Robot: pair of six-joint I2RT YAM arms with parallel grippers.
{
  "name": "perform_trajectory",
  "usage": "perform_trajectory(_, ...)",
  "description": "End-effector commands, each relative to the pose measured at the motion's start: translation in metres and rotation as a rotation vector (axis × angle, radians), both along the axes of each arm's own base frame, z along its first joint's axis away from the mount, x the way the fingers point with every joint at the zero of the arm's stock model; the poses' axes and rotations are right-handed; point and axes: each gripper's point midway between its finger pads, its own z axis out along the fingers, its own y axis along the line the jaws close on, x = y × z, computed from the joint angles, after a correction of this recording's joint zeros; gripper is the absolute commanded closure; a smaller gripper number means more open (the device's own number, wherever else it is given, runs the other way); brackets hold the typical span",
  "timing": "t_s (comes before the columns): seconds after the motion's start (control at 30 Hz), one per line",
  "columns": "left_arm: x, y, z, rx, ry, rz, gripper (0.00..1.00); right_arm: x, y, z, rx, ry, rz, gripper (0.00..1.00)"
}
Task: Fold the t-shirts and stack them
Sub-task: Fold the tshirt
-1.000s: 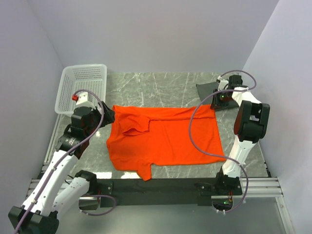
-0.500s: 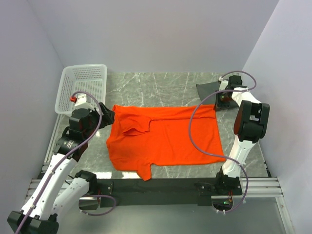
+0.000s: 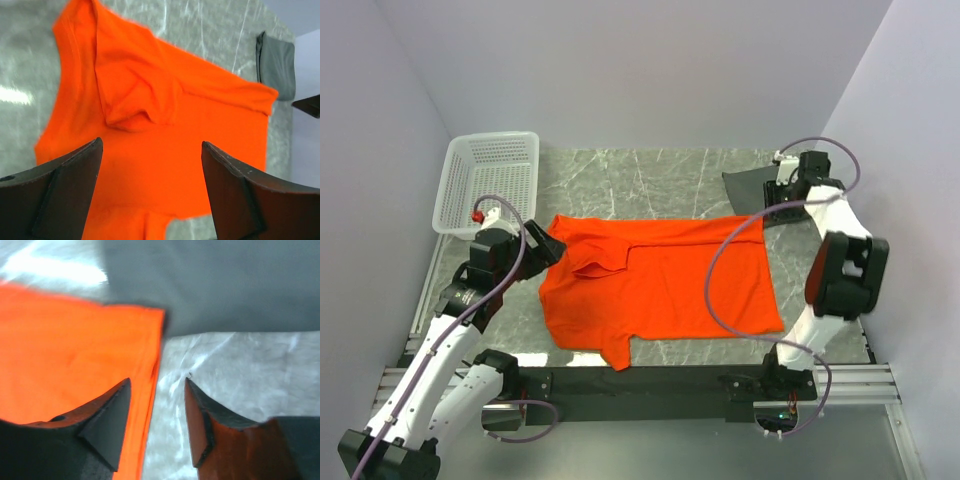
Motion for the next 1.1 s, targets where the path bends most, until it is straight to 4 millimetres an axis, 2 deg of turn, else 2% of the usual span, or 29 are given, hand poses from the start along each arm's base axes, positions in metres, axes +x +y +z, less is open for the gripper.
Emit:
perform_trajectory(0.0,-0.022,-0.012,-0.013,-0.118,0.142,-0.005,0.16,-0.029,0.031,0.063,-0.016,-0.168,0.288,0.43)
perform_trajectory(0.07,-0.033,-0.016,-0.023,-0.15,0.208,-0.013,0.16,-0.062,0.056,0.057,-0.028,-0.144,0.541,0.4)
perform_trajectory(0.1,-0.042,-0.016,-0.031,-0.155,0.256,-0.011,0.17,-0.089,0.085,0.05,-0.005,-0.138,0.695,0.39)
perform_trajectory(0.13,-0.046,-0.016,-0.032,-0.167,0.267,-0.01,0.18,-0.112,0.107,0.044,0.007,-0.152,0.891,0.39)
perform_trajectory(0.17,-0.049,-0.017,-0.033,-0.169,0.272,-0.017,0.2,-0.129,0.127,0.04,0.013,-0.167,1.006,0.39)
perform_trajectory(0.2,-0.053,-0.017,-0.034,-0.168,0.282,-0.024,0.21,-0.159,0.146,0.029,0.026,-0.168,1.116,0.39)
perform_trajectory(0.23,-0.056,-0.016,-0.031,-0.166,0.263,-0.03,0.22,-0.179,0.185,0.028,0.044,-0.222,1.298,0.38)
perform_trajectory(0.27,-0.058,-0.016,-0.029,-0.166,0.25,-0.04,0.22,-0.202,0.201,0.016,0.073,-0.217,1.379,0.36)
perform_trajectory(0.3,-0.059,-0.02,-0.023,-0.167,0.211,-0.083,0.23,-0.22,0.238,0.025,0.081,-0.297,1.519,0.35)
perform_trajectory(0.4,-0.067,-0.022,-0.004,-0.198,0.1,-0.122,0.23,-0.25,0.288,0.033,0.117,-0.367,1.672,0.33)
perform_trajectory(0.43,-0.07,-0.019,0.006,-0.204,0.044,-0.117,0.23,-0.269,0.311,0.036,0.134,-0.371,1.754,0.34)
perform_trajectory(0.47,-0.072,-0.016,0.008,-0.203,0.025,-0.106,0.22,-0.271,0.326,0.044,0.114,-0.39,1.791,0.35)
perform_trajectory(0.53,-0.076,-0.005,0.017,-0.202,-0.018,-0.053,0.21,-0.284,0.347,0.035,0.117,-0.345,1.846,0.36)
perform_trajectory(0.57,-0.077,-0.002,0.018,-0.202,-0.026,-0.035,0.21,-0.3,0.362,0.035,0.087,-0.352,1.915,0.37)
perform_trajectory(0.63,-0.081,0.003,0.022,-0.213,-0.044,-0.013,0.21,-0.313,0.377,0.022,0.056,-0.314,1.952,0.38)
perform_trajectory(0.67,-0.083,0.004,0.021,-0.214,-0.04,-0.005,0.21,-0.33,0.385,0.018,0.051,-0.304,2.003,0.39)
perform_trajectory(0.8,-0.087,0.01,0.023,-0.21,-0.053,0.022,0.21,-0.352,0.399,-0.011,-0.036,-0.237,2.02,0.39)
perform_trajectory(0.97,-0.092,0.022,0.043,-0.177,-0.116,0.053,0.2,-0.355,0.418,-0.038,-0.119,-0.173,1.986,0.42)
perform_trajectory(1.07,-0.097,0.024,0.055,-0.178,-0.151,0.046,0.2,-0.349,0.419,-0.049,-0.157,-0.149,1.966,0.45)
